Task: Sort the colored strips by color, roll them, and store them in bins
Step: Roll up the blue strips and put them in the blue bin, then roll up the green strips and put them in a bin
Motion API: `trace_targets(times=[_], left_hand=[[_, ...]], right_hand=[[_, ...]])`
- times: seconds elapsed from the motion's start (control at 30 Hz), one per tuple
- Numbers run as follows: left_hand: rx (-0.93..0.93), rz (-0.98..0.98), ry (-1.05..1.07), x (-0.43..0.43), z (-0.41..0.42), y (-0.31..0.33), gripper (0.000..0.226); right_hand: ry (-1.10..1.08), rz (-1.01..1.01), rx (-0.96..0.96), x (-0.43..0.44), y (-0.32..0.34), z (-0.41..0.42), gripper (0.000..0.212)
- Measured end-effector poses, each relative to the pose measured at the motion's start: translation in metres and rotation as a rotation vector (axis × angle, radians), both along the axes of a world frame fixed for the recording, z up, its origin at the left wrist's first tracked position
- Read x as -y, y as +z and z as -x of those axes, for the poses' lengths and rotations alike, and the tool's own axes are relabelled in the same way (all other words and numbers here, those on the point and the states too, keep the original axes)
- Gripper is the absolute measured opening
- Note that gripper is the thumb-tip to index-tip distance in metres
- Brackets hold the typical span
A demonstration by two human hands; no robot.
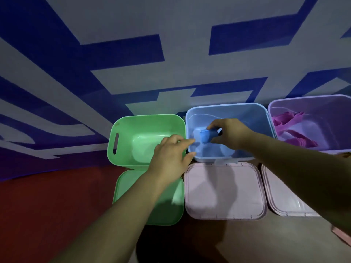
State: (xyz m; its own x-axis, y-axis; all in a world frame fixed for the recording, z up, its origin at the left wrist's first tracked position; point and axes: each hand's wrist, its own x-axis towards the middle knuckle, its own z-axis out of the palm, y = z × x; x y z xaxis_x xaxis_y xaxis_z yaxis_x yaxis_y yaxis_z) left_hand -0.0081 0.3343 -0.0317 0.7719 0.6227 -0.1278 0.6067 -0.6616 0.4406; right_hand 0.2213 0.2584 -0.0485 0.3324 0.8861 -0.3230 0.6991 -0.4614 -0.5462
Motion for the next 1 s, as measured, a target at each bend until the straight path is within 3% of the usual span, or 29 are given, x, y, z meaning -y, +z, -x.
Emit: trace_targets(times=[0.2, 0.6, 1.0], left_hand=[[-0.038, -0.007, -0.024, -0.002, 0.002, -0.010, 0.051], [-0.030, -0.021, -0.027, -0.002, 0.004, -0.014, 0.046], [-0.022, -0.101, -0.003, 0.005, 0.021, -0.007, 0.053]], right_hand=[[0.134, 0.195, 0.069, -0.009, -0.033, -0.002, 0.040], [0.161, 0.317, 0.172, -0.012, -0.028, -0.005, 0.061], [0.063, 0.270, 0.175, 0.004, 0.012, 0.008, 0.060]])
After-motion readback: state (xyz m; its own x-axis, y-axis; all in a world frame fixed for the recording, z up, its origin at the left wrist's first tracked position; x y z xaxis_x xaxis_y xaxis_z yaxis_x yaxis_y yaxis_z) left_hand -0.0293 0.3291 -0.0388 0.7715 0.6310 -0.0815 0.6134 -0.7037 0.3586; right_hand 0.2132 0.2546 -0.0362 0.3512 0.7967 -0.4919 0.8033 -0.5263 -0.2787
